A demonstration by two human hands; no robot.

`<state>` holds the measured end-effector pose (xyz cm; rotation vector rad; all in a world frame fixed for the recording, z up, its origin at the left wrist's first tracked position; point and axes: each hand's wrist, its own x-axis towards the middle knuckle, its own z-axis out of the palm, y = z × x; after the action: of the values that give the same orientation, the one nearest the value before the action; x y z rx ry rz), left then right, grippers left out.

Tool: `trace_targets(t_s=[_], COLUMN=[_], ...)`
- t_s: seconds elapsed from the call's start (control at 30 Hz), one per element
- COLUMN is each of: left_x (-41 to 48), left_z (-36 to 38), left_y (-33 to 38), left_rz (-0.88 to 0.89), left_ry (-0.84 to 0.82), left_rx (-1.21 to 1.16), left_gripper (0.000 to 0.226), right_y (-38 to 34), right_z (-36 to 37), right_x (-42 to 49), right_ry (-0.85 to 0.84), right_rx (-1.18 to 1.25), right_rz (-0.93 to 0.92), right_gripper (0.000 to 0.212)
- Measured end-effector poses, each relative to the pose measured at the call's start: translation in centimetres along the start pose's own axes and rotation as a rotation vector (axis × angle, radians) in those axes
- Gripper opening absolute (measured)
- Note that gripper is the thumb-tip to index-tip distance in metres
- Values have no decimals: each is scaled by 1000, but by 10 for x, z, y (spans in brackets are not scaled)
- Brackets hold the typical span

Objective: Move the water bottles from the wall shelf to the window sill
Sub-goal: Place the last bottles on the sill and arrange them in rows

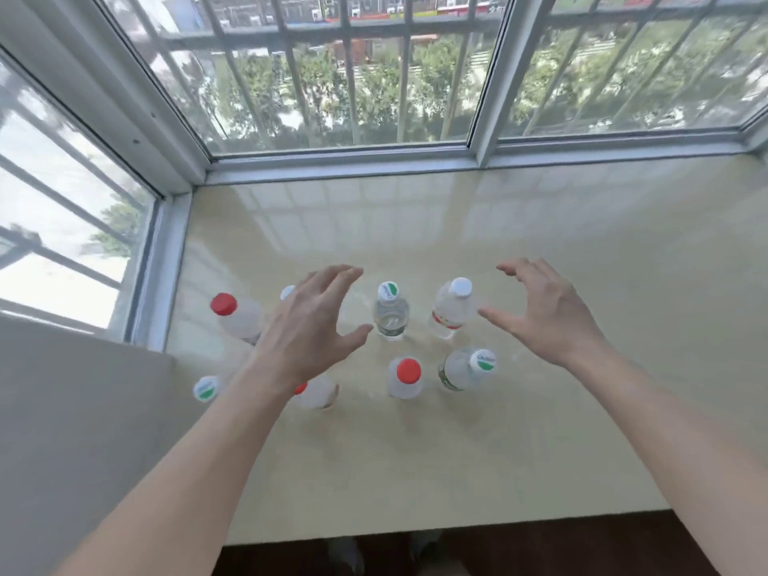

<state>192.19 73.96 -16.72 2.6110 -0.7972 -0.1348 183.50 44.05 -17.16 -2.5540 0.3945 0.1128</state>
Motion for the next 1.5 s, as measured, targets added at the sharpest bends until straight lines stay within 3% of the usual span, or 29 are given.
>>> trace_targets(t_s=[0.33, 0.67, 0.87, 1.5], left_x=[31, 48, 51, 56], left_z=[57, 106, 119, 114], left_y=[16, 13, 16, 13], left_rz=[-276, -551, -580, -545], left_ry=[-48, -6, -11, -96], left_rx=[-103, -484, -520, -486], left_gripper=[71, 63, 50, 51], right_y=[36, 50, 59, 55], right_z=[55, 90, 86, 89], right_x=[46, 69, 81, 84], right_ry=[-194, -268, -317, -368], right_rx=[140, 107, 185, 256], right_rz=[-3, -73, -130, -163], right_gripper=[76, 69, 52, 54])
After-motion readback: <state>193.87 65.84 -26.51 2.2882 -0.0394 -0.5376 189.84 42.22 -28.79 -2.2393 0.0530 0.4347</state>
